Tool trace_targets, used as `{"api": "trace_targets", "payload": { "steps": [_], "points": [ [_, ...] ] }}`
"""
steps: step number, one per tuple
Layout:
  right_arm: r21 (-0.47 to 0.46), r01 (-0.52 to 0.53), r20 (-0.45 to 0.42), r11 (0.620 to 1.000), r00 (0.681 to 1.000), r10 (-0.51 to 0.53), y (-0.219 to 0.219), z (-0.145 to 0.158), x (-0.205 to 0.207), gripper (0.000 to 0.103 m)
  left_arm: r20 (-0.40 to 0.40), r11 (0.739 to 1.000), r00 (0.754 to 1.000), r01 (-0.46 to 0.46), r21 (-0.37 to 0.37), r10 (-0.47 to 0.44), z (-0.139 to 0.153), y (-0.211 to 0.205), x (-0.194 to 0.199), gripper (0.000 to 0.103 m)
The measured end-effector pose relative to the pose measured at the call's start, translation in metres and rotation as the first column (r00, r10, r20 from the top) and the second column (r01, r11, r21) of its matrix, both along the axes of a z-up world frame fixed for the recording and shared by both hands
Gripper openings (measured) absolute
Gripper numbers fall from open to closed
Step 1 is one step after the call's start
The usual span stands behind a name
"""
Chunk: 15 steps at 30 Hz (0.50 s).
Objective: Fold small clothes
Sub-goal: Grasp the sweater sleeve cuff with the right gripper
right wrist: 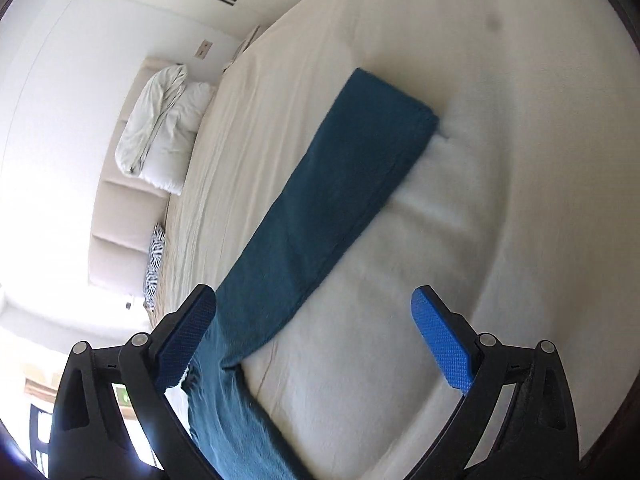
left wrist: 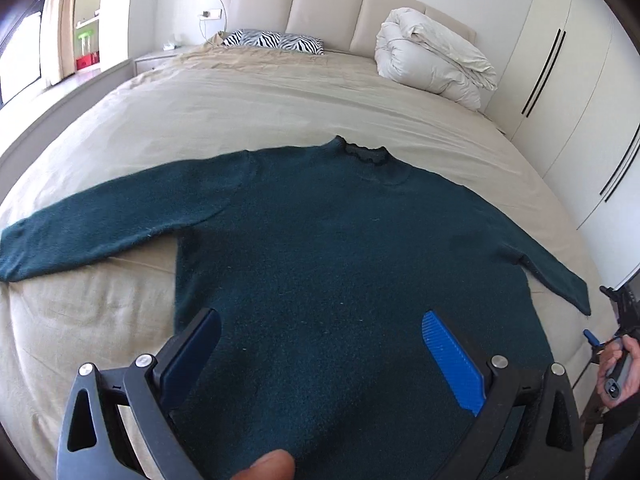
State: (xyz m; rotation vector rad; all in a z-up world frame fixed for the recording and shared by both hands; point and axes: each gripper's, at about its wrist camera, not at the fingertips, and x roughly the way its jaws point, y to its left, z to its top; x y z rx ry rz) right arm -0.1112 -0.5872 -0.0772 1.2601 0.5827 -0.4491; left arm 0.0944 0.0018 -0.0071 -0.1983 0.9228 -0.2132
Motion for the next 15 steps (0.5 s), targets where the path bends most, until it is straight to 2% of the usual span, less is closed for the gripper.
{"api": "trace_targets", "payload": {
  "steps": [2, 4, 8, 11, 13, 15],
  "points": [
    [0.051, 0.041, 0.006, 0.998, 0.999, -0.041, -0.025, -0.016, 0.0, 0.09, -0.056, 0.999, 0.998, 0.019, -0.028, -0.02, -0.01, -0.006, 0.008, 0.103],
    [0.103, 0.081, 0.031, 0.991, 0.996, -0.085, -0.043, -0.033, 0.003, 0.08, -0.104, 0.999, 0.994, 0.033, -0.007, -0.033, -0.021, -0.014, 0.013, 0.103],
    [0.102, 0.109, 0.074, 0.989, 0.99, -0.117, -0.075, -0.045, 0.015, 0.073, -0.15, 0.994, 0.988, 0.013, -0.109, -0.03, -0.037, -0.018, 0.025, 0.103],
    [0.1, 0.097, 0.078, 0.99, 0.991, -0.105, -0.092, -0.054, 0.034, 0.057, -0.192, 0.981, 0.98, 0.018, -0.195, -0.056, -0.047, -0.022, 0.038, 0.103],
    [0.096, 0.095, 0.063, 0.991, 0.993, -0.101, -0.1, -0.059, 0.044, 0.029, -0.217, 0.962, 0.973, 0.012, -0.274, -0.074, -0.052, -0.022, 0.046, 0.103],
    [0.075, 0.099, 0.045, 0.992, 0.994, -0.103, -0.106, -0.058, 0.053, 0.023, -0.229, 0.949, 0.971, -0.005, -0.316, -0.071, -0.055, -0.022, 0.052, 0.103]
  ]
}}
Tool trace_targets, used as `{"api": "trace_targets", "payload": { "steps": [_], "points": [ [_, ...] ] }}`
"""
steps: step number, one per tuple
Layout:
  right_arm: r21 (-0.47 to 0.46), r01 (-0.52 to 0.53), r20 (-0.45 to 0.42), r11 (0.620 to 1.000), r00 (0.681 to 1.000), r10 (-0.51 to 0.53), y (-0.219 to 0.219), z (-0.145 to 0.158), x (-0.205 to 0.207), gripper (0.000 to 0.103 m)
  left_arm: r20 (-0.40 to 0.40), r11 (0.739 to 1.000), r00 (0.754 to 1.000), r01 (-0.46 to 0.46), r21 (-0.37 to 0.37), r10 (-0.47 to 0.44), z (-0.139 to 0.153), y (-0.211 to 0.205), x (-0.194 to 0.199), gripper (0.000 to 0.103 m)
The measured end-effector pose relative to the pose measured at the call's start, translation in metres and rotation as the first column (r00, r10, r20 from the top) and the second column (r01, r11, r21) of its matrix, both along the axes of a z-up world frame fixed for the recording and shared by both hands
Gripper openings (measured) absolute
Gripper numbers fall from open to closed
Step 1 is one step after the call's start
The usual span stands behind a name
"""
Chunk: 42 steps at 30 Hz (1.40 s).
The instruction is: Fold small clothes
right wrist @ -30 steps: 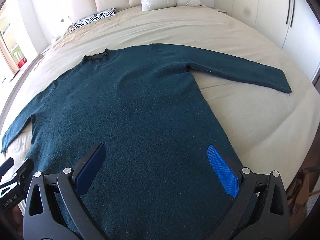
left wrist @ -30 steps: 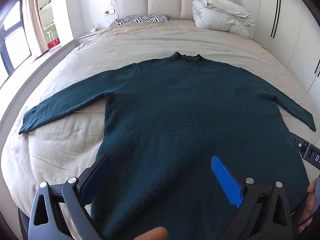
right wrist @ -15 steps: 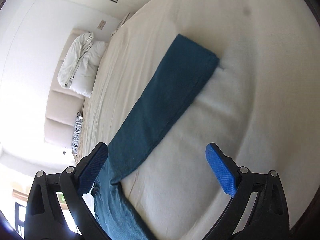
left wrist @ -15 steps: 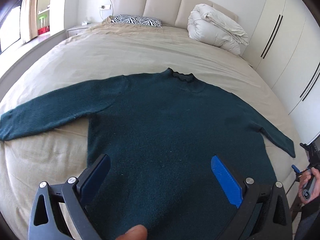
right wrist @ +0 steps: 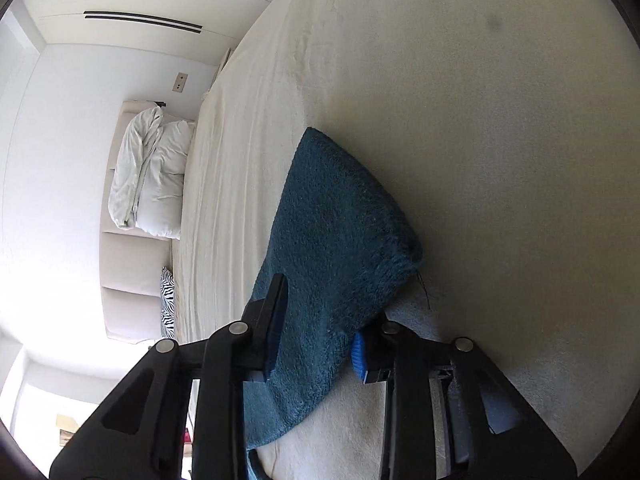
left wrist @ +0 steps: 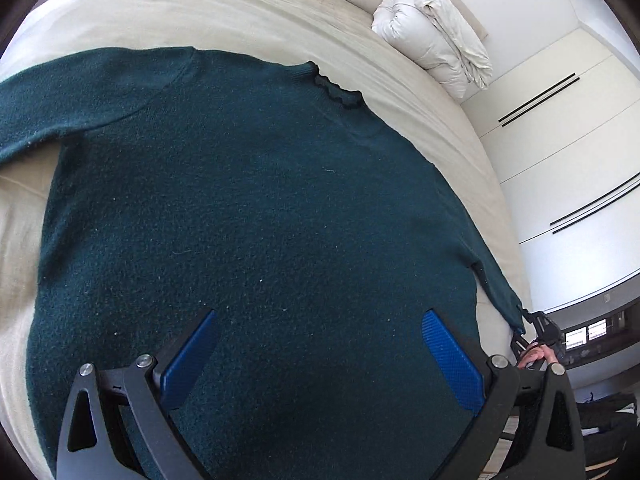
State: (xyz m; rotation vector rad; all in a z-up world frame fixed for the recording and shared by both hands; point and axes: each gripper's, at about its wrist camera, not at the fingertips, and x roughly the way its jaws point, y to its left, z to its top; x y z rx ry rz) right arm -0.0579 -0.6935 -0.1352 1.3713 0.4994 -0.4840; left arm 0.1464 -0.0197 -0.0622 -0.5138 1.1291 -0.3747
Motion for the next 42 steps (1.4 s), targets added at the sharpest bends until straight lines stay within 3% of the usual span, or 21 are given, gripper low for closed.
{"api": "trace_targets", "payload": {
  "steps": [4, 6, 9, 11, 14, 19, 21, 24, 27, 29, 31, 33, 35, 36, 38, 39, 40, 42],
  "points": [
    [-0.116, -0.078, -0.035, 0.99, 0.997, 0.074, 0.021, 0.032, 0.042, 0.01, -0.026, 0.996, 1.0, -0.014, -0.084, 0.012, -0.004, 0.003, 0.012, 0.1],
    [-0.186, -0.146, -0.047, 0.972, 0.989, 0.14, 0.044, 0.059, 0.072, 0.009, -0.021, 0.994, 1.0, -0.014, -0.109, 0.012, -0.002, 0.003, 0.018, 0.092],
    [-0.32, -0.302, -0.081, 0.898, 0.953, 0.292, 0.097, 0.101, 0.127, 0.008, -0.023, 0.989, 1.0, -0.012, -0.147, 0.009, 0.001, 0.003, 0.026, 0.077],
    [-0.421, -0.418, -0.134, 0.805, 0.906, 0.401, 0.144, 0.126, 0.165, 0.008, -0.025, 0.986, 1.0, -0.005, -0.168, 0.001, 0.002, 0.001, 0.033, 0.073],
    [-0.53, -0.585, -0.229, 0.614, 0.796, 0.561, 0.231, 0.151, 0.21, 0.008, -0.026, 0.978, 1.0, 0.005, -0.21, -0.011, 0.003, -0.002, 0.039, 0.073],
    [-0.609, -0.728, -0.396, 0.314, 0.622, 0.675, 0.368, 0.141, 0.242, 0.008, -0.056, 0.951, 0.998, 0.011, -0.308, -0.03, -0.005, -0.009, 0.049, 0.077],
    [-0.584, -0.773, -0.444, 0.247, 0.559, 0.701, 0.409, 0.121, 0.241, 0.008, -0.076, 0.938, 0.996, 0.01, -0.347, -0.039, -0.011, -0.012, 0.052, 0.081],
    [-0.534, -0.822, -0.497, 0.197, 0.494, 0.713, 0.448, 0.091, 0.239, 0.009, -0.117, 0.926, 0.992, -0.003, -0.379, -0.044, -0.024, -0.017, 0.059, 0.087],
    [-0.459, -0.865, -0.503, 0.205, 0.443, 0.742, 0.464, 0.066, 0.216, 0.019, -0.151, 0.913, 0.987, -0.008, -0.407, -0.058, -0.033, -0.025, 0.063, 0.087],
    [-0.471, -0.848, -0.445, 0.243, 0.467, 0.764, 0.461, 0.068, 0.201, 0.028, -0.159, 0.912, 0.985, -0.002, -0.411, -0.069, -0.034, -0.033, 0.067, 0.087],
    [-0.466, -0.839, -0.378, 0.282, 0.477, 0.793, 0.457, 0.071, 0.189, 0.068, -0.153, 0.911, 0.985, 0.015, -0.412, -0.085, -0.034, -0.044, 0.072, 0.089],
    [-0.484, -0.814, -0.318, 0.322, 0.506, 0.802, 0.453, 0.074, 0.166, 0.076, -0.152, 0.913, 0.982, 0.039, -0.405, -0.109, -0.034, -0.056, 0.076, 0.089],
    [-0.475, -0.815, -0.31, 0.331, 0.508, 0.804, 0.446, 0.074, 0.156, 0.076, -0.157, 0.92, 0.98, 0.052, -0.389, -0.122, -0.038, -0.07, 0.083, 0.088],
    [-0.456, -0.817, -0.292, 0.354, 0.513, 0.807, 0.442, 0.071, 0.145, 0.076, -0.16, 0.924, 0.979, 0.054, -0.379, -0.123, -0.039, -0.075, 0.085, 0.084],
    [-0.405, -0.81, -0.233, 0.424, 0.54, 0.809, 0.427, 0.061, 0.126, 0.076, -0.169, 0.934, 0.974, 0.083, -0.348, -0.149, -0.041, -0.09, 0.095, 0.056],
    [-0.38, -0.806, -0.21, 0.454, 0.553, 0.806, 0.418, 0.056, 0.116, 0.076, -0.181, 0.942, 0.97, 0.099, -0.32, -0.163, -0.044, -0.1, 0.103, 0.029],
    [-0.362, -0.799, -0.186, 0.481, 0.567, 0.802, 0.409, 0.051, 0.107, 0.076, -0.191, 0.953, 0.967, 0.108, -0.284, -0.167, -0.045, -0.106, 0.106, 0.011],
    [-0.334, -0.779, -0.133, 0.531, 0.597, 0.791, 0.392, 0.044, 0.094, 0.076, -0.172, 0.964, 0.97, 0.127, -0.233, -0.169, -0.04, -0.111, 0.109, 0.01]
  ]
}}
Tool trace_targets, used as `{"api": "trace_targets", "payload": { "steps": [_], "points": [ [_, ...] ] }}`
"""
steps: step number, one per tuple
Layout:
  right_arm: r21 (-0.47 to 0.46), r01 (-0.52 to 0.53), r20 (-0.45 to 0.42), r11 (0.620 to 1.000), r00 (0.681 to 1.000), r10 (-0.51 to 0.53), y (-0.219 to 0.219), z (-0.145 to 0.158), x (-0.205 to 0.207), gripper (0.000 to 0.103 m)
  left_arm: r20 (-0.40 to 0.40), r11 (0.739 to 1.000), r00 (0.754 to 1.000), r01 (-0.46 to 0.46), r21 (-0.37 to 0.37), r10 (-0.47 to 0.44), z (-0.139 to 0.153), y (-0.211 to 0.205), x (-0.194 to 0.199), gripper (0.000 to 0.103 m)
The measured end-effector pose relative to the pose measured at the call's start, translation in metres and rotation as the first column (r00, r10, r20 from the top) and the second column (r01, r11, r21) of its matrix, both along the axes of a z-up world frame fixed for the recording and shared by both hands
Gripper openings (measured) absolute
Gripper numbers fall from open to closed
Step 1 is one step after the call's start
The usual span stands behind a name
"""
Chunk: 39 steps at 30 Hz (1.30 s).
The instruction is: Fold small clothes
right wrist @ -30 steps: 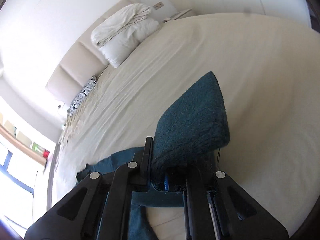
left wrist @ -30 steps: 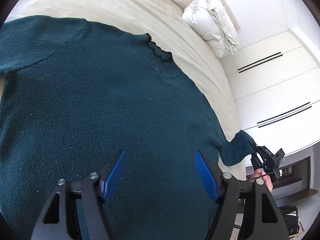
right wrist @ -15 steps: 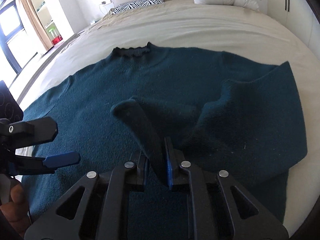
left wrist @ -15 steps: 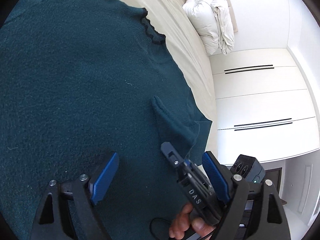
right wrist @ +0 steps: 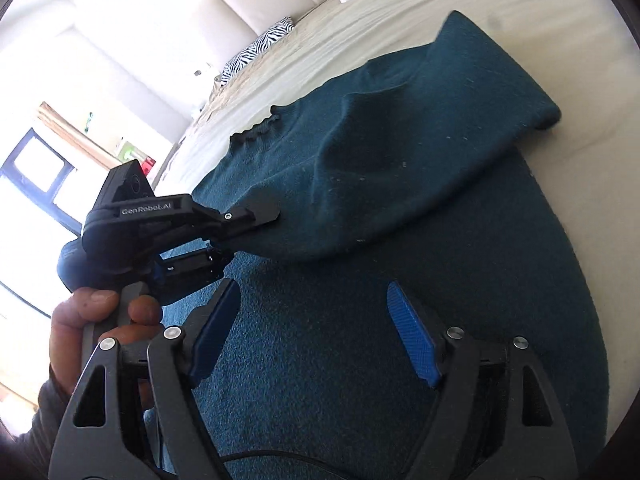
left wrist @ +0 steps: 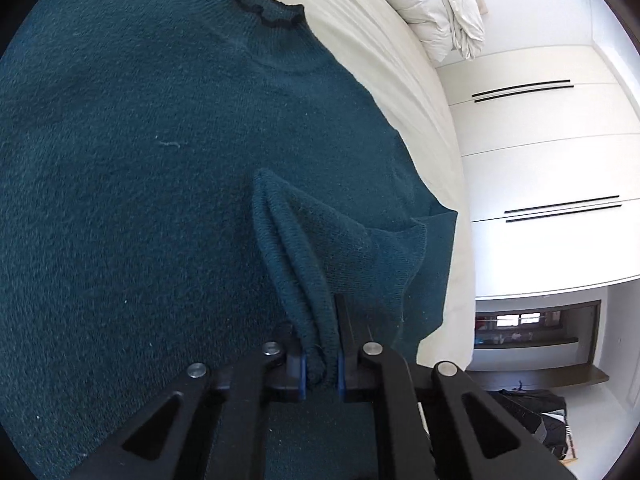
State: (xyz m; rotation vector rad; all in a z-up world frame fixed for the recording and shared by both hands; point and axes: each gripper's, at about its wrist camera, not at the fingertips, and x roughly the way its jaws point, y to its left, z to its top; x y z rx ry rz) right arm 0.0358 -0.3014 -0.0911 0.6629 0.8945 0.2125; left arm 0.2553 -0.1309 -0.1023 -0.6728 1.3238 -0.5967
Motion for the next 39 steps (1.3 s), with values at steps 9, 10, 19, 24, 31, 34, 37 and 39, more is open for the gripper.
{"api": "trace_targets", "payload": {
  "steps": [9, 10, 19, 24, 31, 34, 37, 39],
  "points": [
    [0.168, 0.061, 0.008, 0.984, 0.998, -0.063, -0.038, -0.016, -0.018, 0.075, 0.284, 0.993, 0.959, -0.041, 0.115, 0.006, 0.079, 0.05, 0.009, 0.01],
    [0.154, 0.059, 0.007, 0.986, 0.998, -0.06, -0.036, -0.016, -0.018, 0.075, 0.3, 0.99, 0.954, -0.058, 0.127, 0.017, 0.083, 0.061, 0.009, 0.01],
    [0.135, 0.061, -0.021, 0.989, 0.998, -0.058, -0.032, -0.014, -0.008, 0.075, 0.304, 0.972, 0.949, -0.142, 0.189, 0.08, 0.052, 0.107, 0.022, 0.01],
    [0.188, 0.059, -0.036, 0.98, 0.998, -0.053, -0.043, -0.003, 0.003, 0.076, 0.312, 0.966, 0.947, -0.151, 0.208, 0.081, 0.036, 0.106, 0.024, 0.01],
    [0.4, 0.062, -0.061, 0.914, 0.997, -0.042, -0.089, 0.011, 0.062, 0.077, 0.338, 0.972, 0.937, -0.158, 0.176, 0.091, 0.028, 0.111, 0.023, 0.01],
    [0.437, 0.089, -0.1, 0.895, 0.994, -0.05, -0.099, 0.01, 0.082, 0.077, 0.333, 0.971, 0.937, -0.172, 0.168, 0.108, 0.021, 0.118, 0.023, 0.01],
    [0.462, 0.054, -0.121, 0.885, 0.993, 0.003, -0.099, 0.003, 0.098, 0.077, 0.314, 0.97, 0.941, -0.182, 0.164, 0.124, 0.009, 0.124, 0.024, 0.01],
    [0.43, 0.119, -0.2, 0.895, 0.979, -0.034, -0.103, -0.012, 0.102, 0.077, 0.298, 0.97, 0.944, -0.191, 0.148, 0.14, 0.001, 0.128, 0.024, 0.01]
  ]
}}
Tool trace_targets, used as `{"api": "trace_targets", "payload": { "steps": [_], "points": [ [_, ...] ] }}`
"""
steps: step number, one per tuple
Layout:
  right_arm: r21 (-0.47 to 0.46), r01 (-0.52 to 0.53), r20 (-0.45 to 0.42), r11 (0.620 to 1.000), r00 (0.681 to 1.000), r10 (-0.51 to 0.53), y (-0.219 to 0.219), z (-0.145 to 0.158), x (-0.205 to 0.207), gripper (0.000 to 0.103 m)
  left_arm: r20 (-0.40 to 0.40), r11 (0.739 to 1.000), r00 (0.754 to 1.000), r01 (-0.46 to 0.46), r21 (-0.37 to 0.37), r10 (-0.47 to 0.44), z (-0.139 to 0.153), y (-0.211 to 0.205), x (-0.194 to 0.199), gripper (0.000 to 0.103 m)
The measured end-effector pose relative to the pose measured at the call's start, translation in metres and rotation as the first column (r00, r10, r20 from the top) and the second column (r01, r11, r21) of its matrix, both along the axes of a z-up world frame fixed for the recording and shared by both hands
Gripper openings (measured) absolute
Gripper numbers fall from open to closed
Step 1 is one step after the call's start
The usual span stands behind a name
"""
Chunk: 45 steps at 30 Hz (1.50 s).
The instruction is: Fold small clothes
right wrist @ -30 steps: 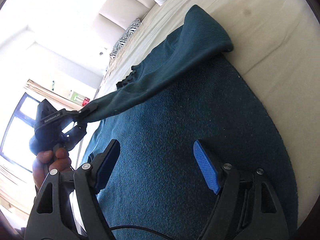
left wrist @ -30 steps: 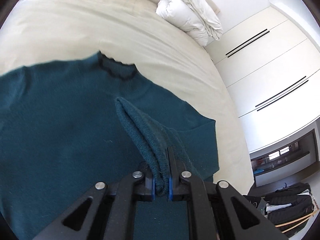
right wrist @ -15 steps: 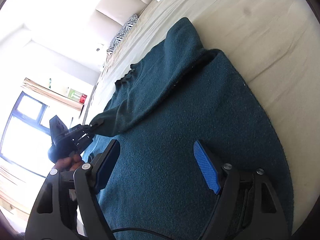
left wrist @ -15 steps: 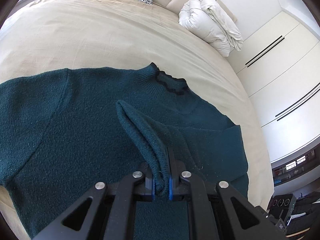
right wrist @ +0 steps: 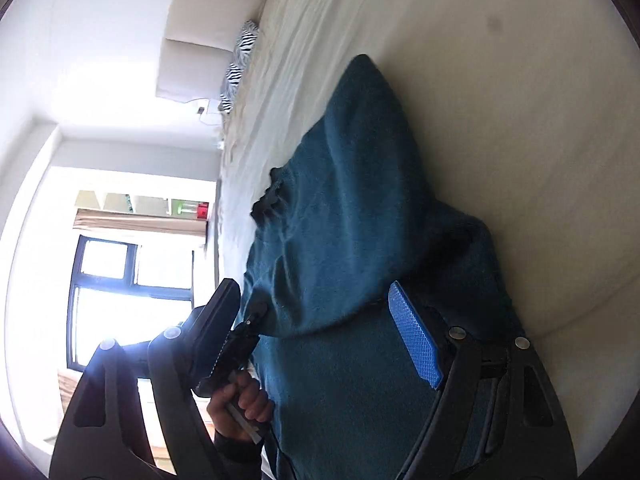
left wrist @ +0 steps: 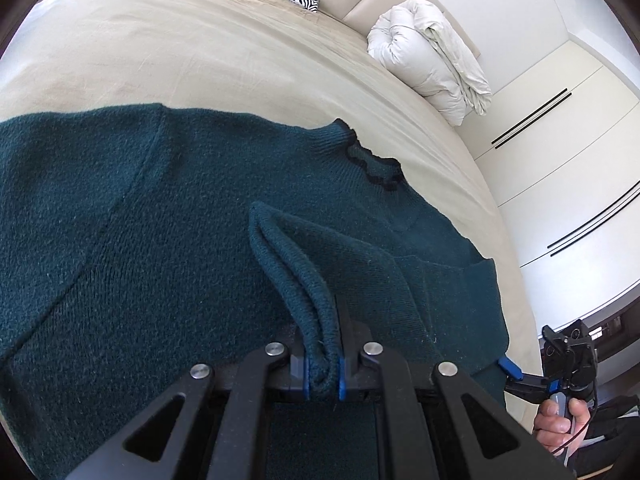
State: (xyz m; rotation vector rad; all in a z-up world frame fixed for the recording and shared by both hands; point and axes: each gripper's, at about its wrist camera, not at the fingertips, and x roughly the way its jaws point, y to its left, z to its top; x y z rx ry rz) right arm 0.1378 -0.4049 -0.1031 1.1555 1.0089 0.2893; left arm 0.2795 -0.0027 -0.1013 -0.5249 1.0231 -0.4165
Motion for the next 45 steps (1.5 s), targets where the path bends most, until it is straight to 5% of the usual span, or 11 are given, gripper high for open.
{"api": "trace_targets", "payload": {
  "steps": [6, 18, 25, 29, 32, 37, 39, 45],
  "points": [
    [0.057, 0.182, 0.025, 0.982, 0.983, -0.184, -0.031, -0.015, -0.012, 0.075, 0.007, 0.999, 1.0, -0.014, -0.05, 0.014, -0.005, 0.004, 0.0, 0.01],
    [0.17, 0.346, 0.063, 0.923, 0.93, -0.361, -0.046, -0.036, -0.034, 0.067, 0.01, 0.994, 1.0, -0.011, -0.105, 0.012, -0.006, 0.002, 0.006, 0.01],
    [0.038, 0.32, 0.038, 0.947, 0.946, -0.321, -0.054, -0.011, -0.055, 0.071, 0.016, 0.989, 1.0, -0.011, -0.145, 0.014, -0.013, 0.008, 0.007, 0.012],
    [0.036, 0.264, 0.118, 0.964, 0.957, -0.266, -0.06, 0.02, -0.058, 0.071, 0.053, 0.989, 0.998, -0.007, -0.145, 0.015, -0.009, 0.007, 0.007, 0.012],
    [0.025, 0.131, 0.133, 0.991, 0.982, -0.133, -0.052, 0.034, -0.029, 0.071, 0.07, 0.992, 0.997, -0.005, -0.123, 0.014, -0.007, 0.004, 0.005, 0.012],
    [-0.019, -0.036, 0.014, 0.999, 0.999, 0.036, -0.028, 0.014, 0.037, 0.071, 0.063, 0.996, 0.998, -0.013, -0.083, 0.018, -0.014, 0.0, 0.006, 0.013],
    [-0.025, -0.035, -0.033, 0.999, 0.999, 0.034, -0.031, -0.002, 0.055, 0.071, 0.065, 0.994, 0.998, -0.018, -0.105, 0.025, -0.017, 0.003, 0.006, 0.014],
    [0.003, 0.056, 0.01, 0.998, 0.998, -0.056, -0.065, -0.001, 0.088, 0.071, 0.086, 0.988, 0.995, -0.032, -0.152, 0.046, -0.023, 0.009, 0.006, 0.014]
  ]
}}
